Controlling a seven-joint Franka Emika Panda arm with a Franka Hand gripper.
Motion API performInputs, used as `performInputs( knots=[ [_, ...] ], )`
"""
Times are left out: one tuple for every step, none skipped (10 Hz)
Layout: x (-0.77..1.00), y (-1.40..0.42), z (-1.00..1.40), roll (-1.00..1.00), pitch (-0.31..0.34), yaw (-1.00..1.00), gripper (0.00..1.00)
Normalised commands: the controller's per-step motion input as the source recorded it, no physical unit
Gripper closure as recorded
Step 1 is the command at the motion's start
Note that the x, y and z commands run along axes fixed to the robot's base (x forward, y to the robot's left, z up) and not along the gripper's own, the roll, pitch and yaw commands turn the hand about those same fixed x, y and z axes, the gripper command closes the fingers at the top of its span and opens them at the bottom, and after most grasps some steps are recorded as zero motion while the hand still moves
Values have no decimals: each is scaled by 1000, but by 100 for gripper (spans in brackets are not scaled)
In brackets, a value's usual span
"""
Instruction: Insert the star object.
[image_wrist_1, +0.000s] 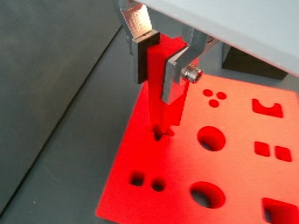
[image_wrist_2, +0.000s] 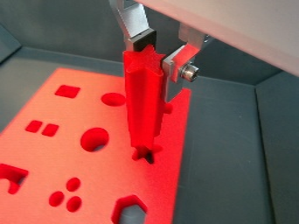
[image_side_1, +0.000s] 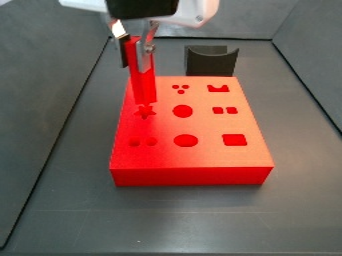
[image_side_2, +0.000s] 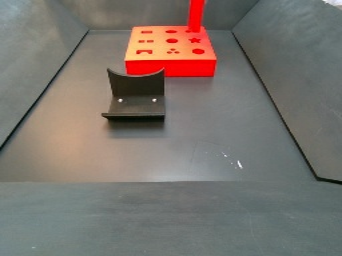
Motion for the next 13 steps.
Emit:
performInputs(
  knots=[
    [0,0,-129,24,6,9,100],
    [23,0,0,0,0,0,100],
    [377,0,-94,0,0,-26,100],
    [363,0,-220,16,7,0,100],
    [183,94,-340,26,0,0,100],
    [80,9,-311,0,0,0,100],
    [94,0,-229,0,0,0,100],
    [0,0,-214,0,0,0,100],
    [-97,0,-120,0,0,-3,100],
    [-57,0,-40,0,0,-9,100],
    [0,0,-49,0,0,0,100],
    [0,-60,-40,0,0,-106,100],
    [0,-60,0,-9,-27,-403,100]
  ],
)
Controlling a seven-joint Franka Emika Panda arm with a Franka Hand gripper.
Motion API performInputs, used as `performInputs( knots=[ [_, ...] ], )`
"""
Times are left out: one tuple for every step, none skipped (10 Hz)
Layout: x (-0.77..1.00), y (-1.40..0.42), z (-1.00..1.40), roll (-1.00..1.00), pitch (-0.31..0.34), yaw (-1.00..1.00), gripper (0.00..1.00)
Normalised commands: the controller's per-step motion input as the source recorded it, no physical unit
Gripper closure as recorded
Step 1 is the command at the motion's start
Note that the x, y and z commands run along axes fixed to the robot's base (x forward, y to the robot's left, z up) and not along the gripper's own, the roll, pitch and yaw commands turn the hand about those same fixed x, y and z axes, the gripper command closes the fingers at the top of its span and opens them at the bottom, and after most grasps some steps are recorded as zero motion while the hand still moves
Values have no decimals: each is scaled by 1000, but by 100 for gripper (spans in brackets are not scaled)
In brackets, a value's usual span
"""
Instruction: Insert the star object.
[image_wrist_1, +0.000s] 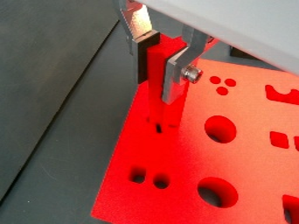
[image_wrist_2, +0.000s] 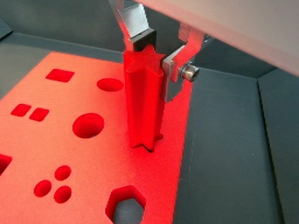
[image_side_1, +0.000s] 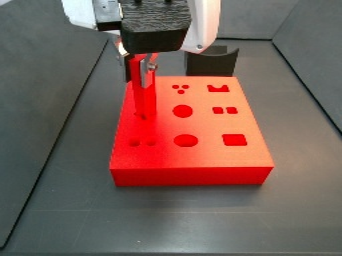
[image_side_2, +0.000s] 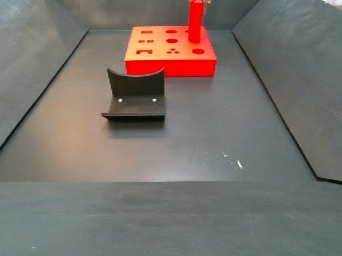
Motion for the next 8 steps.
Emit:
performInputs(
  knots=[
    [0,0,0,0,-30,-469,100],
    [-11,0,0,0,0,-317,100],
    [-43,37,0,0,0,-226,100],
    [-86,186,0,0,0,-166,100],
    [-89,191,0,0,0,-89,100],
    [0,94,0,0,0,0,100],
    [0,0,-74,21,0,0,100],
    [0,-9,-106,51,0,-57,100]
  ],
)
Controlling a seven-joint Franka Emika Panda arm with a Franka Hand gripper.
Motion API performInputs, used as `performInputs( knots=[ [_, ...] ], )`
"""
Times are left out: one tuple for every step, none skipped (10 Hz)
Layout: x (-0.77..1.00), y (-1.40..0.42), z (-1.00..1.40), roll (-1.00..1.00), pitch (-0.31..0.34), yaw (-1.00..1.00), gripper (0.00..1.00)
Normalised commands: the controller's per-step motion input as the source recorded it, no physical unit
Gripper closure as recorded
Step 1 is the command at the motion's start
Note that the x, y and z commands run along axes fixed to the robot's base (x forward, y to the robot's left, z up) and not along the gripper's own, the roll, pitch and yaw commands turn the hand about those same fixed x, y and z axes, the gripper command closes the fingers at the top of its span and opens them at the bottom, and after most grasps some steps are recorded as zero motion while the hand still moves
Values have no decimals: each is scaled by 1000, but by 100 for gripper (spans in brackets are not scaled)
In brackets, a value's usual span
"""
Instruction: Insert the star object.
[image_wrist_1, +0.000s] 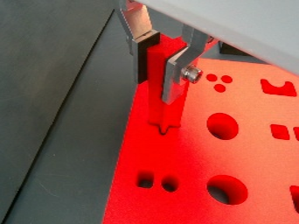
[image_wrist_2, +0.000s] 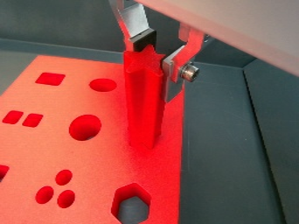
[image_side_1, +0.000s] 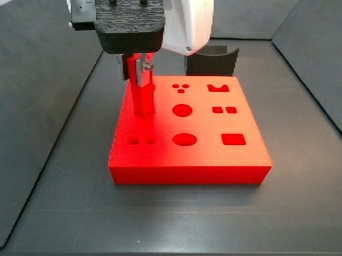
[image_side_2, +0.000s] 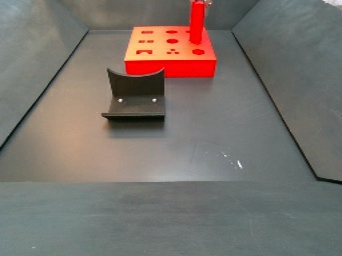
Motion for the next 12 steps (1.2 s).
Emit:
performInputs(
  knots=[
    [11,-17,-126,43,0,-117,100],
    [0,-9,-103,36,0,-137,100],
    [0,0,-86,33,0,-117,100],
    [0,0,-123,33,0,-123,100],
    [0,0,0,1,0,-17,100],
    [0,0,-57,0,0,0,100],
    [51,-31,-503,36,13,-100,100],
    [71,-69,-674,94,0,-191,100],
    [0,-60,-809,64,-33,-160,100],
    [0,-40,-786,1,-81,-114,100],
    [0,-137,-786,61,-89,-43,100],
    [0,-226,-986,123,-106,-43,100]
  ],
)
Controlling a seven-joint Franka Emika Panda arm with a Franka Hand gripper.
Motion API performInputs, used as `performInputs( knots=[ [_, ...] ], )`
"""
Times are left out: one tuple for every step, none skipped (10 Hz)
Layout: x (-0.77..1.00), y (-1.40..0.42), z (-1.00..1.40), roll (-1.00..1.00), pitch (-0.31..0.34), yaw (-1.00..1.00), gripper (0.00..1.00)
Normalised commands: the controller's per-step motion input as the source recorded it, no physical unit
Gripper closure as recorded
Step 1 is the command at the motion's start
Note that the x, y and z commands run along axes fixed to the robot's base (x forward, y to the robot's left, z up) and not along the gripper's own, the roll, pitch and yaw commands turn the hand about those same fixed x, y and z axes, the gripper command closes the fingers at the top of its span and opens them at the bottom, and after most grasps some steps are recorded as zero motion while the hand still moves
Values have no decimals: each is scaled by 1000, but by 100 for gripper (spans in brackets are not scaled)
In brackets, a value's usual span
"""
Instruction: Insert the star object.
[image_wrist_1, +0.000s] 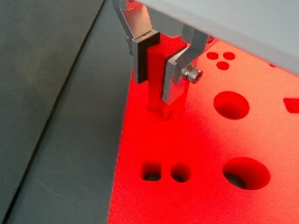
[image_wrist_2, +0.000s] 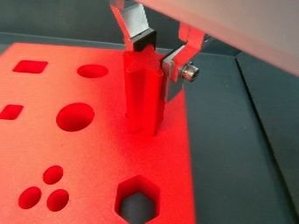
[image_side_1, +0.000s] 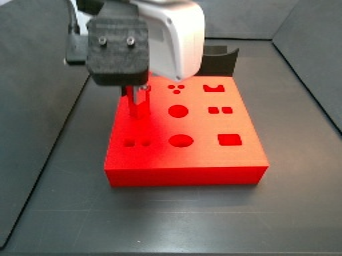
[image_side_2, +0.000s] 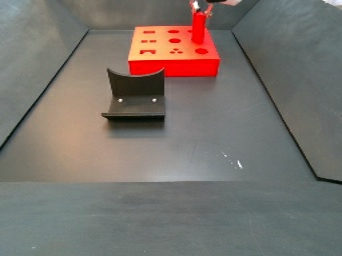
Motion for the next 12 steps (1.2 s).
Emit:
performInputs(
  knots=[
    [26,-194,-1000,69,-107,-74,100],
    [29,-191,-1000,73,-107,-83,100],
    [20,-120,-746,244,-124,0,100],
    [0,-171,-677,299,-143,0,100],
    [-6,-151,-789,191,-167,0,100],
    [-11,-197,-863,113,-189,0,100],
    [0,-166,-966,21,-160,0,100],
    [-9,-117,-1000,39,-126,0,100],
    [-17,-151,-1000,56,-123,0,100],
    [0,-51,-920,121,-141,0,100],
    [0,0,-811,191,-133,0,100],
    [0,0,-514,71,-56,0,100]
  ],
)
